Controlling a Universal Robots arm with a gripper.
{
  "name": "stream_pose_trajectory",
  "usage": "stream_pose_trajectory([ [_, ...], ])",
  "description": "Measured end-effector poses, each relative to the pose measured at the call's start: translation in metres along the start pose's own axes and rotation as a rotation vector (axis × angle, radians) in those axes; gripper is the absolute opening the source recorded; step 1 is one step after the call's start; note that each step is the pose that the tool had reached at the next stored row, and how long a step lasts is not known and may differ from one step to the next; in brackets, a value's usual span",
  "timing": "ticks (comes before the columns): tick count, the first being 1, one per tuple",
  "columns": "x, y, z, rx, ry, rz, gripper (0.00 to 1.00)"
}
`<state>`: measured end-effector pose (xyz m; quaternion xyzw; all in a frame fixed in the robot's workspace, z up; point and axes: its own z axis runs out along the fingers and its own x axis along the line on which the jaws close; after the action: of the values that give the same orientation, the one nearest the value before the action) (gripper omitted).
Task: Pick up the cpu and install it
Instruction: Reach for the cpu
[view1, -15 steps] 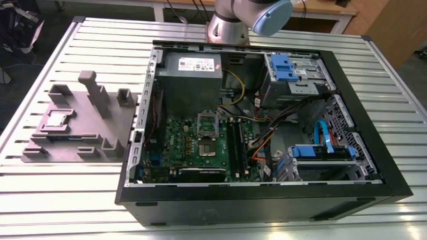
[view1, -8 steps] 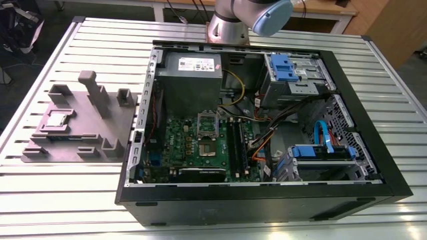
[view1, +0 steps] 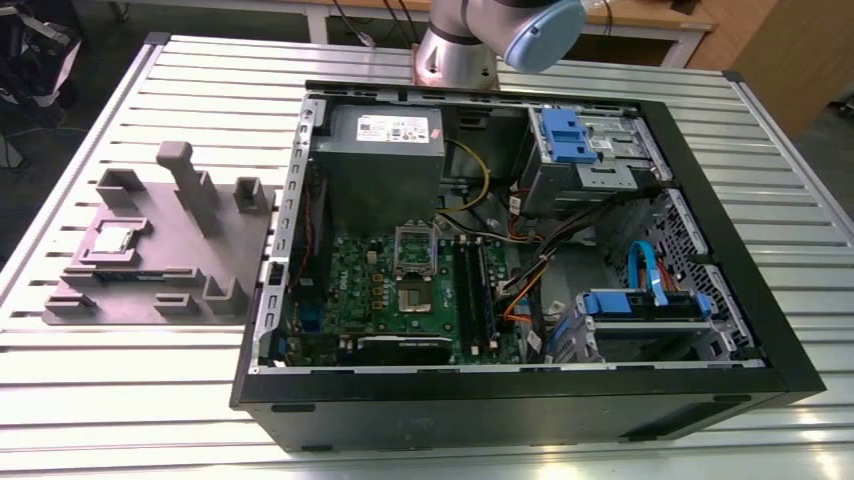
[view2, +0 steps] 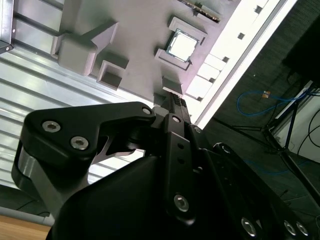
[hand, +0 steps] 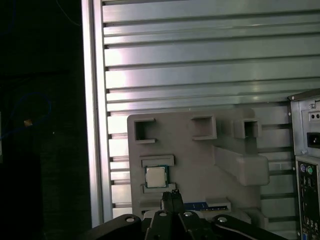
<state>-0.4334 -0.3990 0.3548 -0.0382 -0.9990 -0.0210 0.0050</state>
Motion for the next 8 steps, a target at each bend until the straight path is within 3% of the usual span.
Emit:
stream_pose_trajectory([
  [8,0.0021,-0.0001,0.0003,-0.0002,0.0000,0.000,0.10],
])
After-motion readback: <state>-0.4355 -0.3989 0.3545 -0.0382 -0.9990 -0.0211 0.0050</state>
